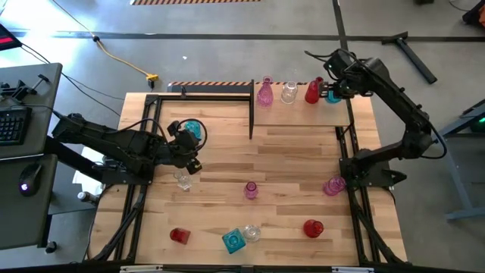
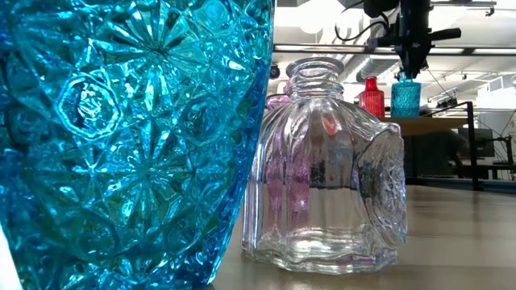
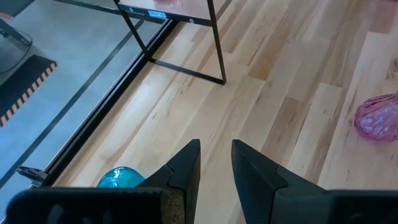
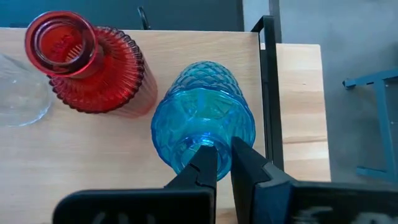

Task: Sort vases onto shelf
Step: Put the bottom right blue vase on the shelf

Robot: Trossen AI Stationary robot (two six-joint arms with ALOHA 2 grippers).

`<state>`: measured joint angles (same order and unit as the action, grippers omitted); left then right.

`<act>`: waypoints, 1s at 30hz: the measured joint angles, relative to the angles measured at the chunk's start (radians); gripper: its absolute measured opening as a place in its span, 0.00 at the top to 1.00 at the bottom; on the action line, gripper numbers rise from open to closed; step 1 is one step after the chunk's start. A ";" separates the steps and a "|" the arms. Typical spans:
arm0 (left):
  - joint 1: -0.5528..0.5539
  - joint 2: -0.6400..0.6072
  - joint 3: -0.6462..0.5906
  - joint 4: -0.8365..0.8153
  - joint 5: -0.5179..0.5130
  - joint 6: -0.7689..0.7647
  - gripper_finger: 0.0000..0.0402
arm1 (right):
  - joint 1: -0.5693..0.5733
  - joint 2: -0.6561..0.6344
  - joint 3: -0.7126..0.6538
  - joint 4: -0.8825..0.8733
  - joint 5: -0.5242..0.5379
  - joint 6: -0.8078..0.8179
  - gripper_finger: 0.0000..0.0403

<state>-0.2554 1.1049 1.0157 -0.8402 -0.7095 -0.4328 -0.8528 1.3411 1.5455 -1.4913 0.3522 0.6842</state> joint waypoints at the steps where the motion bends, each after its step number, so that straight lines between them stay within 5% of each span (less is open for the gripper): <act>1: 0.000 0.000 0.000 0.000 0.000 0.000 0.79 | 0.000 0.000 -0.010 0.001 0.001 0.000 1.00; 30: 0.000 0.000 0.000 0.000 0.001 0.000 0.79 | -0.025 0.000 -0.048 0.060 -0.046 -0.037 1.00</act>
<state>-0.2556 1.1049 1.0153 -0.8398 -0.7090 -0.4332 -0.8776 1.3411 1.4975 -1.4315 0.3061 0.6472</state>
